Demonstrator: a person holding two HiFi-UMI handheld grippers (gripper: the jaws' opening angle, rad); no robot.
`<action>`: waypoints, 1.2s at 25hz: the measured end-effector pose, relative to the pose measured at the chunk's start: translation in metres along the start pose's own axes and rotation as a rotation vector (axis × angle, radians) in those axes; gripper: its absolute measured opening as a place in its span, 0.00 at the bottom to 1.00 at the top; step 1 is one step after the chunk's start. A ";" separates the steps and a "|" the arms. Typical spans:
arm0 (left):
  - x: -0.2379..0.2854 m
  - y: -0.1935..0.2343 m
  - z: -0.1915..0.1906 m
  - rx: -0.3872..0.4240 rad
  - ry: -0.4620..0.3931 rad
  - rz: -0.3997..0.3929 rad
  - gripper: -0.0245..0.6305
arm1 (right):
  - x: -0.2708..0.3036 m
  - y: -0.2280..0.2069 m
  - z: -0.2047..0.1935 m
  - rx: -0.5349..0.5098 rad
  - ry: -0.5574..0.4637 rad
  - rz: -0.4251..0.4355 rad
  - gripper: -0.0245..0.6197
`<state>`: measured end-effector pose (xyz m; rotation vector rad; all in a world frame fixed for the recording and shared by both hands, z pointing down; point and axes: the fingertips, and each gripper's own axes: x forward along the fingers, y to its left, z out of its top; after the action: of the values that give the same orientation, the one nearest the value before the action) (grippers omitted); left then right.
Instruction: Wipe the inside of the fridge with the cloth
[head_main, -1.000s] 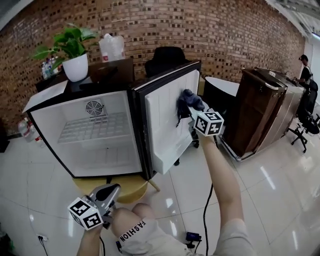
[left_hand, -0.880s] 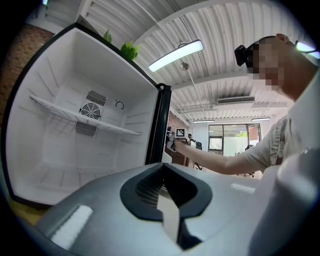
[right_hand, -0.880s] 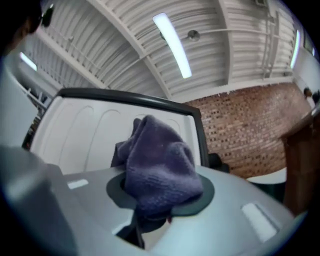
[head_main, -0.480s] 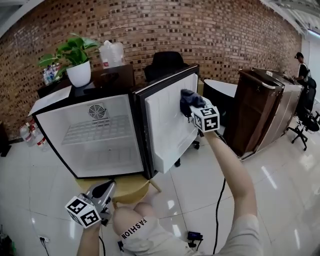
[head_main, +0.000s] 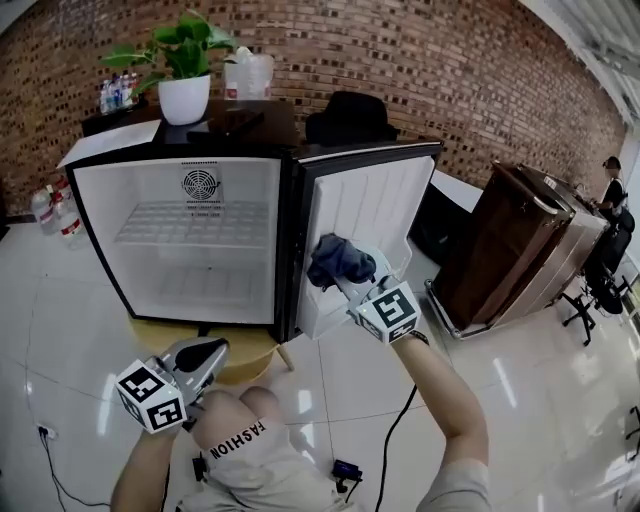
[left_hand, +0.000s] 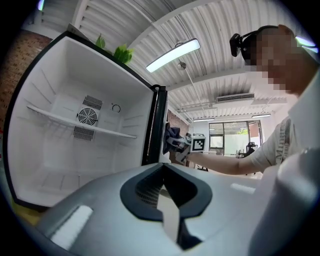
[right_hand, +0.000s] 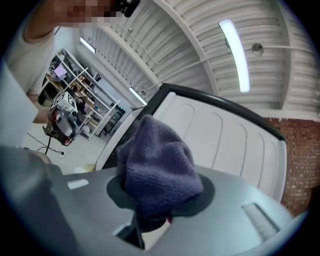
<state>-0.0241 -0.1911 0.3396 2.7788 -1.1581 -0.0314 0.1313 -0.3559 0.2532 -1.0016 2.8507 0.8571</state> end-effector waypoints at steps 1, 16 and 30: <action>0.001 -0.001 -0.002 0.009 0.012 -0.010 0.04 | -0.002 -0.006 -0.005 0.012 -0.008 -0.013 0.22; -0.005 0.001 -0.006 0.018 0.059 -0.029 0.04 | -0.019 -0.210 -0.189 0.537 0.384 -0.513 0.21; -0.013 0.008 0.019 0.040 0.031 -0.016 0.04 | -0.018 0.045 -0.040 -0.040 0.218 -0.097 0.22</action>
<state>-0.0405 -0.1898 0.3210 2.8129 -1.1416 0.0342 0.1262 -0.3358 0.3126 -1.3029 2.9391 0.8487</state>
